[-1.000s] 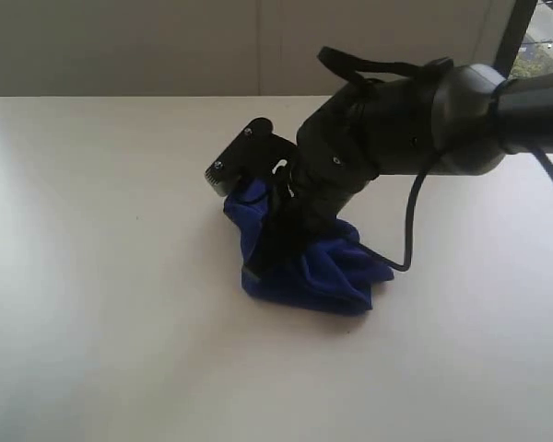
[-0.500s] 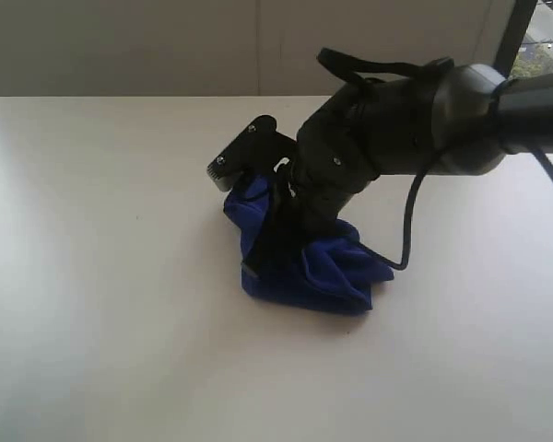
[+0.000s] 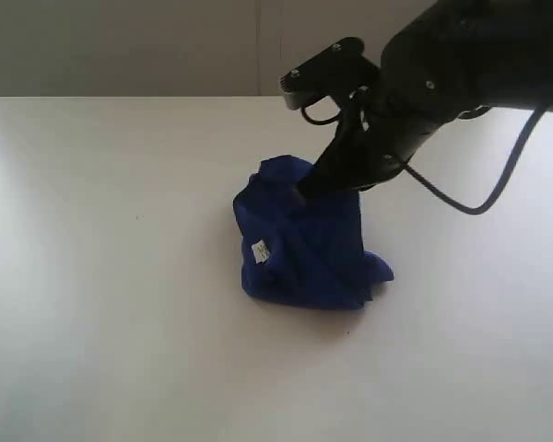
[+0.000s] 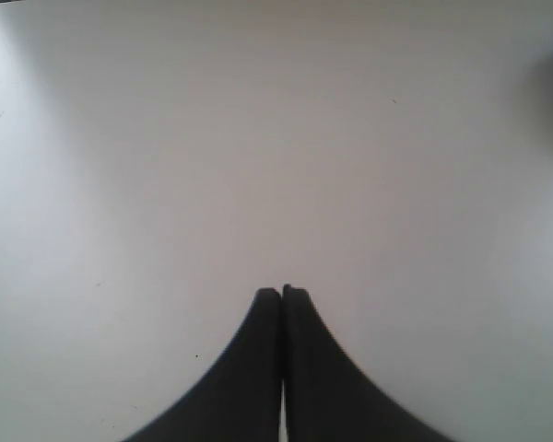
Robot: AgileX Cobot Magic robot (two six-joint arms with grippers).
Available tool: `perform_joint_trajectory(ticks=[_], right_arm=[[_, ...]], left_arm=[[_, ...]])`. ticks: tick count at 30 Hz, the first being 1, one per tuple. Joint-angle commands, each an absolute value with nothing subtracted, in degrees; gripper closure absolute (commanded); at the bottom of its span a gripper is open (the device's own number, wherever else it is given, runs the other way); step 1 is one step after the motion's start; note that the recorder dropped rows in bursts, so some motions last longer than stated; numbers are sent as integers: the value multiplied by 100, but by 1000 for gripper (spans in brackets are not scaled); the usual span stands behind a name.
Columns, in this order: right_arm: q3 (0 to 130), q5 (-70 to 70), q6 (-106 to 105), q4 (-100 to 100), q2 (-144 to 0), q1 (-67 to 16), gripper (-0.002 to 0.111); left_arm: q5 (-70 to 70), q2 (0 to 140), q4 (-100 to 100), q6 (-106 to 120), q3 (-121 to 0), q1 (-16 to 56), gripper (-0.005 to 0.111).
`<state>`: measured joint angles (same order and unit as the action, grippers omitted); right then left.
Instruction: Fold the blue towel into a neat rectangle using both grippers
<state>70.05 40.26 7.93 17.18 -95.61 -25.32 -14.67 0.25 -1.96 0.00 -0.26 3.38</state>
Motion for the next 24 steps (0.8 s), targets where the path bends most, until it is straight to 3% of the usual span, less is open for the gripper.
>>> perform_joint_trajectory(ticks=[1, 10, 15, 17, 19, 24], right_arm=[[6883, 4233, 838, 1779, -9534, -2201, 108], [6445, 3936, 1091, 1764, -10165, -2110, 108], [6456, 3957, 1425, 1764, -10377, -2110, 89], [6647, 4089, 1538, 1764, -10248, -2110, 68], [6871, 4184, 1538, 1764, -10062, -2110, 62], [6974, 3936, 1201, 1003, -9963, -2110, 62]], left_arm=[[-1459, 0, -210, 0, 0, 342, 107], [-1459, 0, -210, 0, 0, 342, 107], [-1459, 0, -210, 0, 0, 342, 107], [-1459, 0, -210, 0, 0, 342, 107], [-1459, 0, -210, 0, 0, 342, 107], [-1459, 0, -210, 0, 0, 342, 107]])
